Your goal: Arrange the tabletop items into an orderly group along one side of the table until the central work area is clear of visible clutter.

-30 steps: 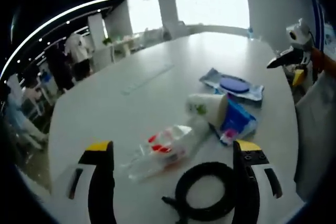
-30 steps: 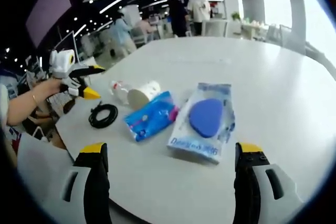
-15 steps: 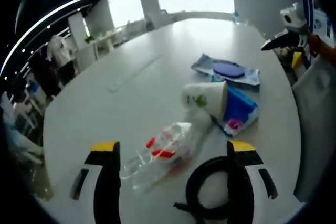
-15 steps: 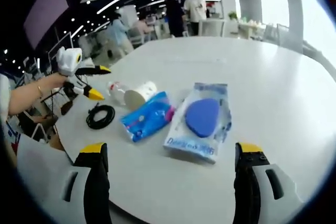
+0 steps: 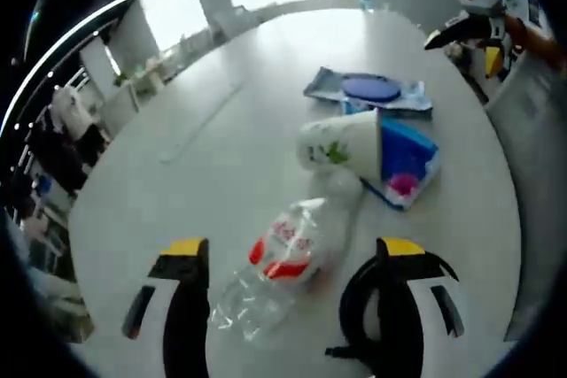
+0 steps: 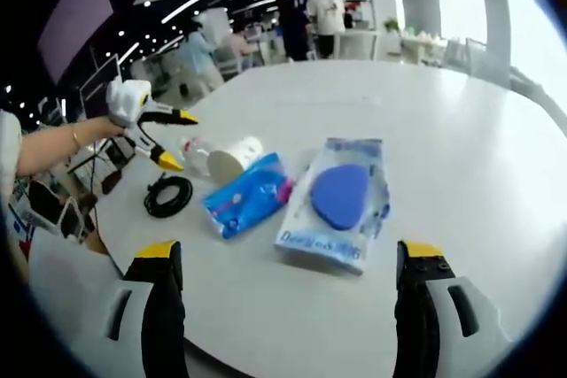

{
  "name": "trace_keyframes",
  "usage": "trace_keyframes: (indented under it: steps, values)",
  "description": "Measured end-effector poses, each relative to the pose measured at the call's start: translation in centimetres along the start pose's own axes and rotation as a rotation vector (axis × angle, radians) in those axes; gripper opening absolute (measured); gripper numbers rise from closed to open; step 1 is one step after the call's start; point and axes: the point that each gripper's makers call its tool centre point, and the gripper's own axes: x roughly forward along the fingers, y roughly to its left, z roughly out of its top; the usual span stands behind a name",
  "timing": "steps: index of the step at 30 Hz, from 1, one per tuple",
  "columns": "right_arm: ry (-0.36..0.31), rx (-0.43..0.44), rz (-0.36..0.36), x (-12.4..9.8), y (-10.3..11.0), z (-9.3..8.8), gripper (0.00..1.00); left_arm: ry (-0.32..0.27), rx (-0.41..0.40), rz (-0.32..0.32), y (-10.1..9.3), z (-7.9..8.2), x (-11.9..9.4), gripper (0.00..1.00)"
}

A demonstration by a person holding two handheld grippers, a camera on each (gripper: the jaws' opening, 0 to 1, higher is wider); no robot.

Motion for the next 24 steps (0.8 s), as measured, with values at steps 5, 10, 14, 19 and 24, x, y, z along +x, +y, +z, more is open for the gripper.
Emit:
trace_keyframes:
  steps: [5, 10, 14, 19, 24]
  values:
    - [0.004, 0.001, -0.003, 0.0, -0.1, -0.1, 0.99, 0.021, 0.063, -0.026, 0.2, -0.4, 0.7, 0.69]
    - [0.006, 0.006, -0.006, 0.0, -0.1, -0.1, 0.99, 0.024, 0.112, -0.015, 0.9, -0.2, 1.1, 0.67]
    - [0.012, 0.007, -0.005, 0.1, -0.1, -0.2, 0.99, 0.050, 0.178, -0.029, 0.7, -0.3, 1.6, 0.65]
    - [0.014, 0.007, -0.008, 0.1, -0.2, -0.2, 0.99, 0.073, 0.207, -0.056, 0.5, -0.4, 2.2, 0.60]
    - [0.017, 0.012, -0.014, 0.0, -0.3, -0.3, 0.99, 0.120, 0.257, -0.094, 0.2, -0.9, 2.5, 0.58]
